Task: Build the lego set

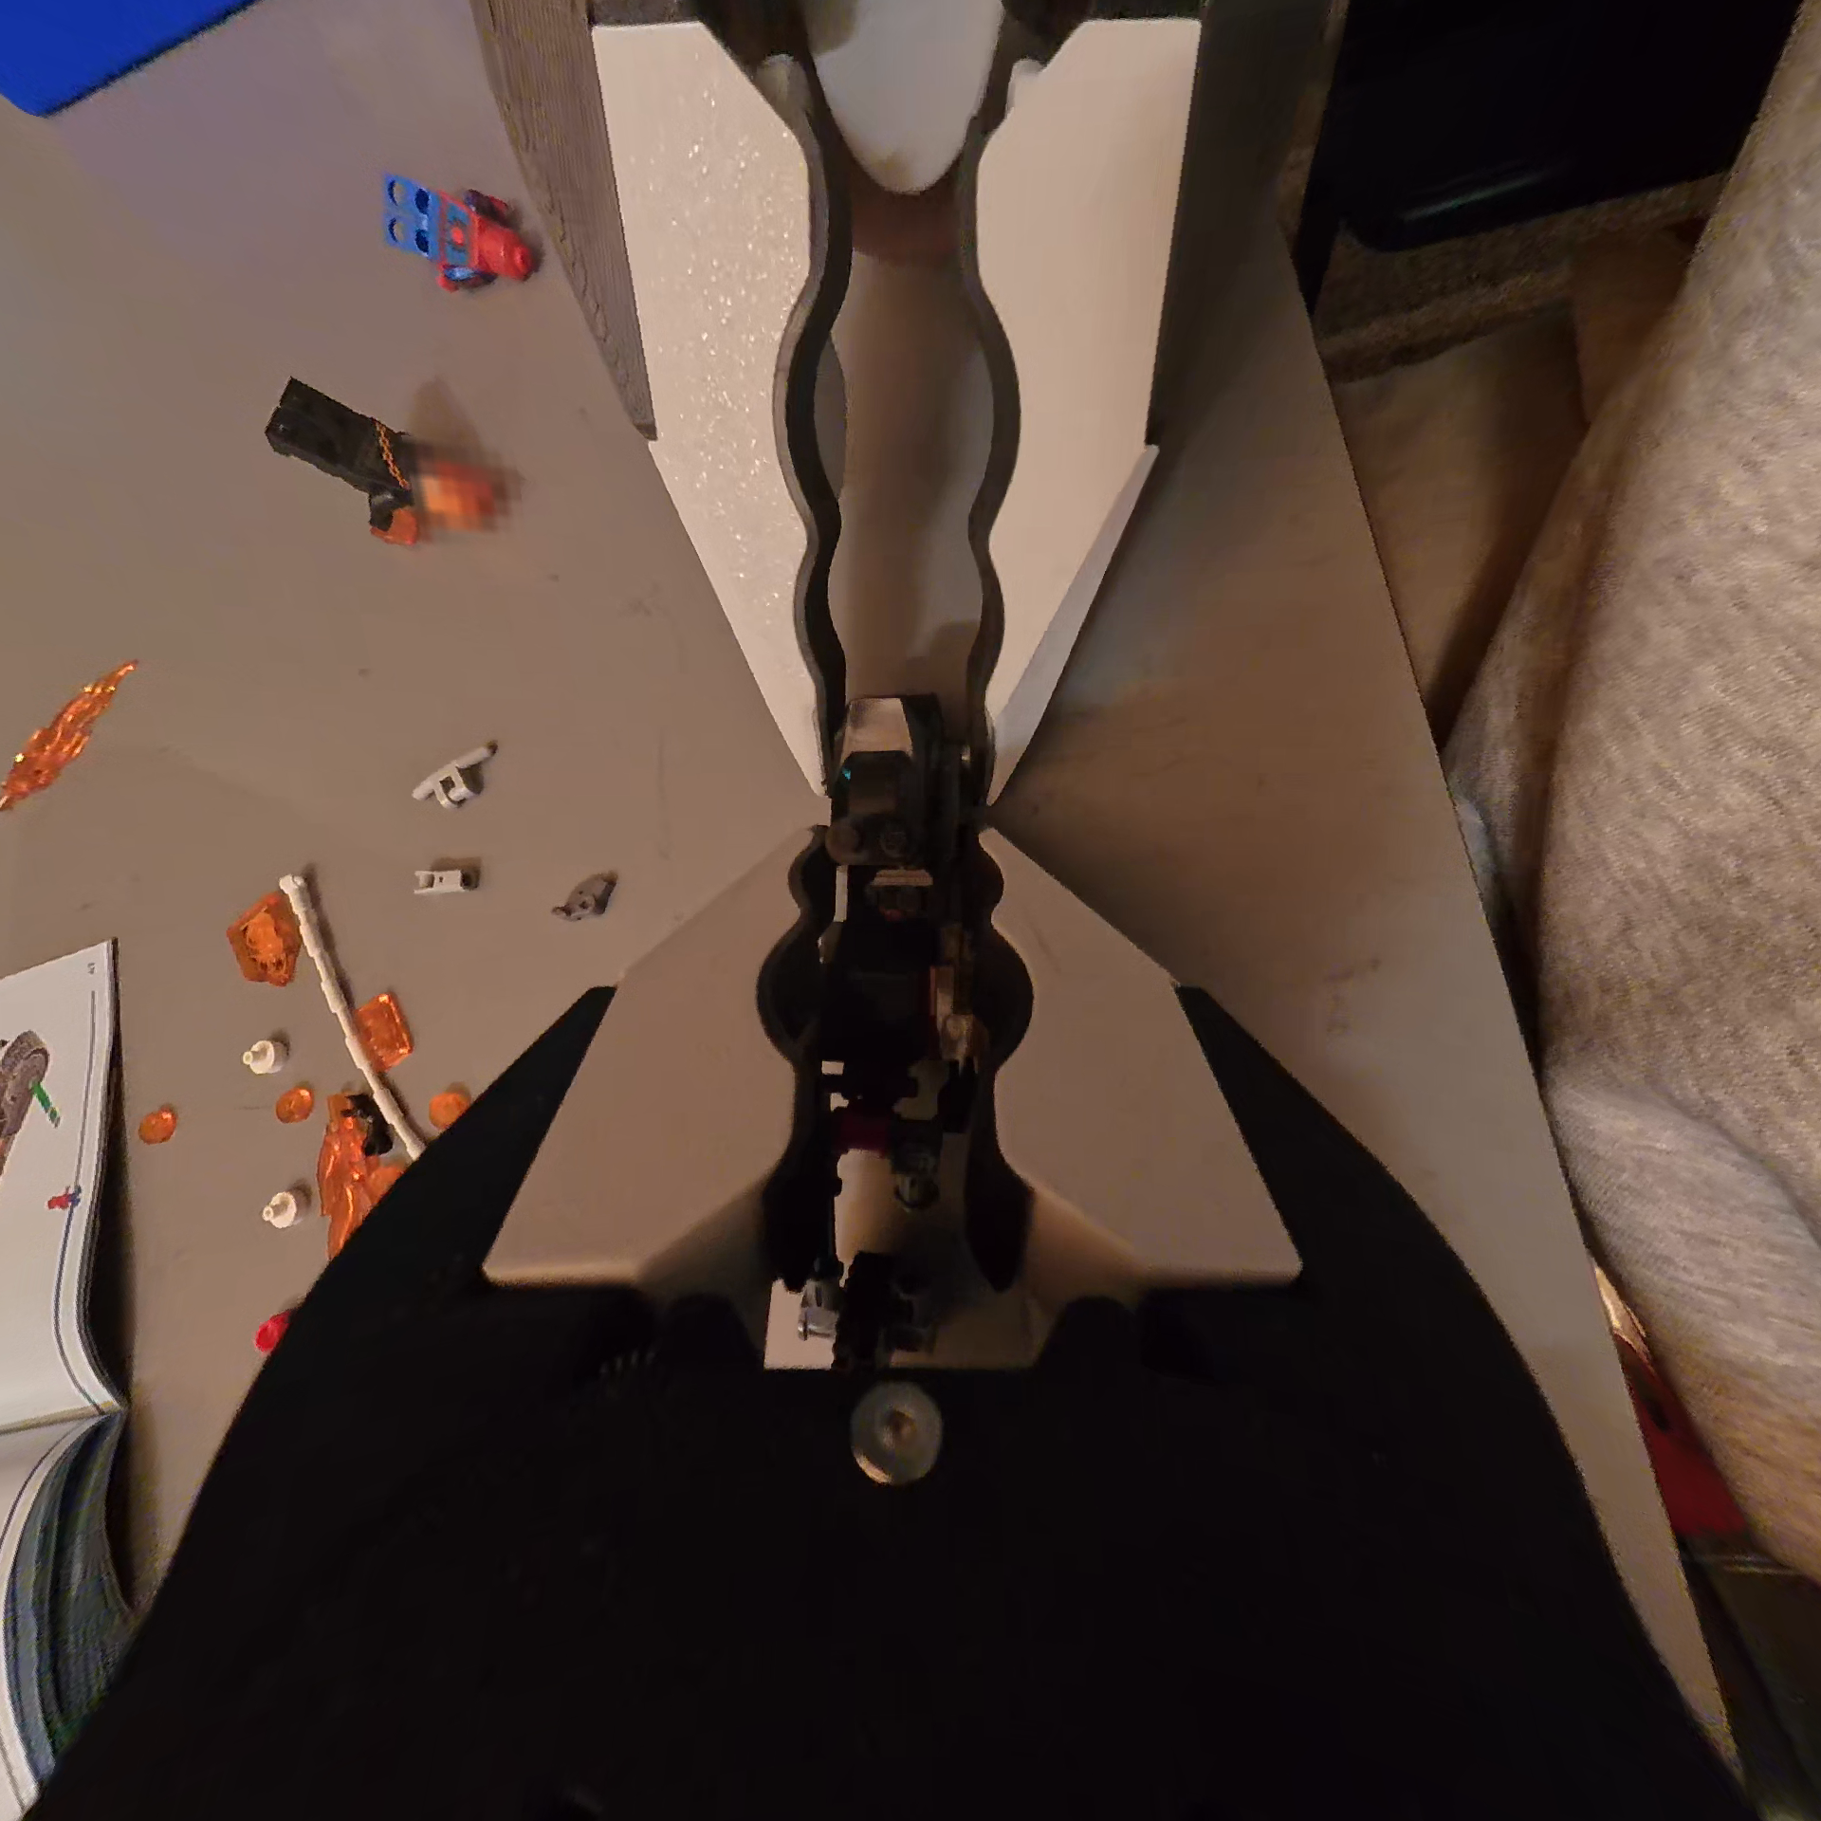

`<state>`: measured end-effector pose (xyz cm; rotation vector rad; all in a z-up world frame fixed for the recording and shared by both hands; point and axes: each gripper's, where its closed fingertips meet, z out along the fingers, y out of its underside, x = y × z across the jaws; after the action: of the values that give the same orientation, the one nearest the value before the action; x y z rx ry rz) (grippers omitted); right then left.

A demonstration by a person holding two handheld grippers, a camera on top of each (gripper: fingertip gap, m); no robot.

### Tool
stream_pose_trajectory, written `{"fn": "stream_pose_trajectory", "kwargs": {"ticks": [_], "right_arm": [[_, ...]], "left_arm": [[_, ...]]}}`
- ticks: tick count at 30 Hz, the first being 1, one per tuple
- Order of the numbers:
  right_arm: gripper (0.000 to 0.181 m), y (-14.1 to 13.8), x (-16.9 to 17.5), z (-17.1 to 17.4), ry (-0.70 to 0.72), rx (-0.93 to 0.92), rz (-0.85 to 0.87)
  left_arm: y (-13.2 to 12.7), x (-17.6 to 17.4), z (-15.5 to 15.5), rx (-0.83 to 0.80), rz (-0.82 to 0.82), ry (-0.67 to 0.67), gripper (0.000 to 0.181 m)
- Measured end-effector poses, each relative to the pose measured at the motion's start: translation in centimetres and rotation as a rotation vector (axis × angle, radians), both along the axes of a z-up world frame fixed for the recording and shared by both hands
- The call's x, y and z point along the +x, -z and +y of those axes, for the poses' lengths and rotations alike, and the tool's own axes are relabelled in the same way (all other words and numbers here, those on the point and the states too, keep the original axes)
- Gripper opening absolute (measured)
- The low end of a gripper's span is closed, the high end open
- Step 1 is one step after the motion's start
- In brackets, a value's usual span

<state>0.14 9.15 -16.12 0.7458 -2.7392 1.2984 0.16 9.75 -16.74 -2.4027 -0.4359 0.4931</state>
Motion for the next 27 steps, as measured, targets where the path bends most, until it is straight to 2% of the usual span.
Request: {"fn": "stream_pose_trajectory", "kwargs": {"ticks": [13,16,17,18,27], "right_arm": [[0.026,-0.10,0.26,-0.08,0.023,-0.037,-0.040],[0.045,0.09,0.34,0.14,0.017,-0.022,-0.045],[0.039,0.07,0.43,0.23,0.012,-0.019,-0.055],[0.026,0.00,0.32,0.24,0.017,-0.022,-0.059],[0.025,-0.07,0.19,0.29,-0.009,-0.015,-0.077]], "left_arm": [[0.12,0.29,-0.18,-0.012,0.007,0.013,0.025],[0.14,0.33,-0.15,-0.019,0.010,0.015,0.025],[0.13,0.34,-0.14,-0.019,0.009,0.015,0.025],[0.14,0.36,-0.14,-0.017,0.007,0.015,0.025],[0.16,0.39,-0.09,-0.008,0.000,0.014,0.025]]}}
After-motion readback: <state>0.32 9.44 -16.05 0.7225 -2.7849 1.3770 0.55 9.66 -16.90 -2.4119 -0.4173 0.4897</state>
